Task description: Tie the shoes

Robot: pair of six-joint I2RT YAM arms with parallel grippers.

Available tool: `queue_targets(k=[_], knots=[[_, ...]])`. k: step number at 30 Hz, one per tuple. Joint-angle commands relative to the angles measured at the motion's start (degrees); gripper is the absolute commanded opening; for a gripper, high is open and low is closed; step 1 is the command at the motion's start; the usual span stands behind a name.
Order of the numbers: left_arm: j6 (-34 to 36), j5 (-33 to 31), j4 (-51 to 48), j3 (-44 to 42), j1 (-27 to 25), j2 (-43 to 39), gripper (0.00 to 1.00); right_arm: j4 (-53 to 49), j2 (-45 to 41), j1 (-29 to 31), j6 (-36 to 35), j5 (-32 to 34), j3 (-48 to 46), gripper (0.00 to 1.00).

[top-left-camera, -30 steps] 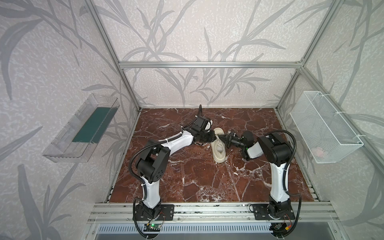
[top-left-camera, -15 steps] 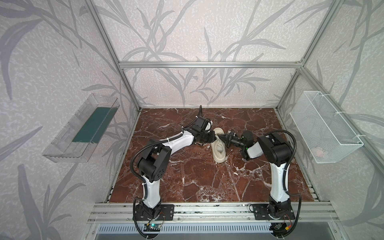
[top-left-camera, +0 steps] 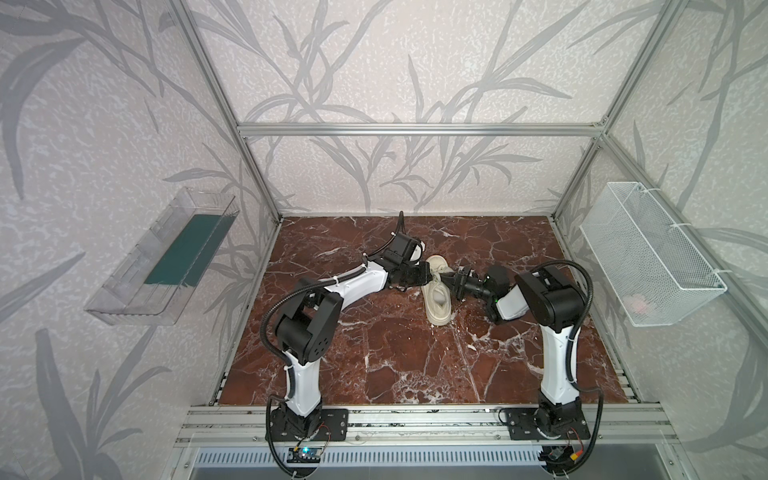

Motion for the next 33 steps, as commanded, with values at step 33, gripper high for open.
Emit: queue_targets(k=[33], knots=[[2.0,1.4,-3.5,5.9,-0.8,4.9,0.21,2.0,-2.5,0.1,-0.5,-1.1,0.2,0.00]])
